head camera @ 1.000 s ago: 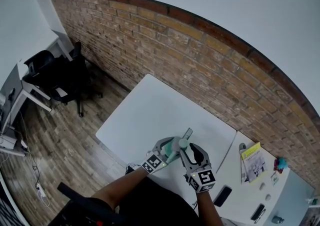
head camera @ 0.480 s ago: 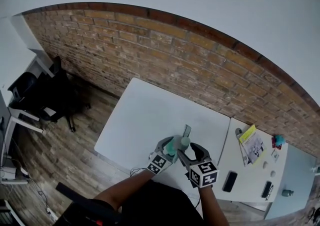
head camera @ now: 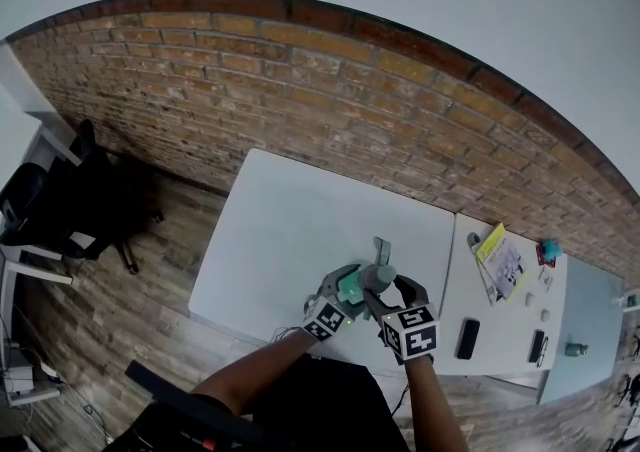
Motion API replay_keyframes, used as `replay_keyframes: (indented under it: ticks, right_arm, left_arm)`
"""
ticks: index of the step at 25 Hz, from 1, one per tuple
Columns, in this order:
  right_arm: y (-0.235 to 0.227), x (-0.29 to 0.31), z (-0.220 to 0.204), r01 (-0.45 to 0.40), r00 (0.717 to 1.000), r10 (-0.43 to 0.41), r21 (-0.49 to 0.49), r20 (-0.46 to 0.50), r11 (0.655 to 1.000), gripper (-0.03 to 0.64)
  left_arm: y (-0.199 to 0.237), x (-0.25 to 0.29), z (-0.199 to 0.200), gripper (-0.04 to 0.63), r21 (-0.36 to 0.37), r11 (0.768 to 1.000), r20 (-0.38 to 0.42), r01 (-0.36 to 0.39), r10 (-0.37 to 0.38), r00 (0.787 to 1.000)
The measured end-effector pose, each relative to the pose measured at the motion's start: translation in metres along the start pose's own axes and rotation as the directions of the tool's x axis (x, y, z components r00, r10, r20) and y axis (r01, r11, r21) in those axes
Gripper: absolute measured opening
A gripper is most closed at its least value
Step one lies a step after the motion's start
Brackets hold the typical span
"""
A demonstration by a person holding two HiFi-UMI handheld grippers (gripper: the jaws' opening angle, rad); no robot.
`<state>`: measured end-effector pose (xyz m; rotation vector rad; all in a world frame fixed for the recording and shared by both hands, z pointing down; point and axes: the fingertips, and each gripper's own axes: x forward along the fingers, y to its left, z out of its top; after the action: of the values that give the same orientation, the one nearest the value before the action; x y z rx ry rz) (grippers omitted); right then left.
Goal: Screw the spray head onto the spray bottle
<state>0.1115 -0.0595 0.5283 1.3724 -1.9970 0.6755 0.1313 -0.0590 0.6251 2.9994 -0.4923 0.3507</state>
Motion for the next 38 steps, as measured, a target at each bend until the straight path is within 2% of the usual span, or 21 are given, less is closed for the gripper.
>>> replay_keyframes:
  ticks: [7,10,14,18,22,25,29,31,33,35,38]
  right_arm:
    - [-0.001,0.006,0.002,0.07,0.996,-0.072,-0.044,-0.045,0.997,0.269]
    - [-0.001,0.006,0.001,0.079,0.994,-0.084,-0.075,-0.066,0.994,0.268]
    - [-0.001,0.007,0.002,0.054,0.994,-0.066,-0.141,-0.086,0.989,0.268]
    - [-0.003,0.007,0.001,-0.018,0.994,-0.005,-0.202,-0.112,0.979,0.268]
    - [-0.001,0.008,-0.001,-0.118,0.985,0.071,-0.311,-0.159,0.943,0.267]
    - [-0.002,0.009,0.0,-0.2,0.974,0.144,-0.355,-0.177,0.913,0.267]
    - [-0.001,0.01,-0.002,-0.304,0.952,0.245,-0.453,-0.185,0.838,0.265]
    - [0.0,0.012,-0.004,-0.348,0.937,0.296,-0.476,-0.184,0.807,0.262]
    - [0.0,0.013,-0.003,-0.38,0.925,0.334,-0.47,-0.182,0.797,0.262]
    - [0.0,0.013,-0.004,-0.396,0.918,0.344,-0.477,-0.196,0.785,0.263]
    - [0.0,0.009,-0.01,-0.394,0.918,0.305,-0.496,-0.252,0.774,0.264]
  left_arm:
    - [0.002,0.004,-0.007,0.356,-0.011,0.997,0.01,0.075,-0.075,0.997]
    - [0.002,0.003,-0.005,0.354,0.002,0.997,0.026,0.075,-0.075,0.997]
    - [0.003,0.004,-0.006,0.354,0.014,0.997,0.041,0.082,-0.082,0.996]
    - [0.002,0.004,-0.009,0.353,0.032,0.996,0.051,0.083,-0.085,0.995]
    - [0.001,0.002,-0.008,0.353,0.035,0.995,0.06,0.089,-0.091,0.994]
    - [0.002,0.002,-0.008,0.353,0.037,0.995,0.063,0.088,-0.09,0.994]
    - [0.001,0.003,-0.008,0.353,0.035,0.996,0.065,0.087,-0.089,0.994]
    - [0.002,0.002,-0.008,0.353,0.034,0.996,0.067,0.088,-0.09,0.994]
    - [0.002,0.002,-0.008,0.353,0.035,0.996,0.068,0.085,-0.087,0.994]
    - [0.002,0.002,-0.007,0.353,0.028,0.996,0.069,0.083,-0.084,0.994]
    - [0.0,0.0,-0.005,0.353,0.013,0.996,0.065,0.086,-0.087,0.994]
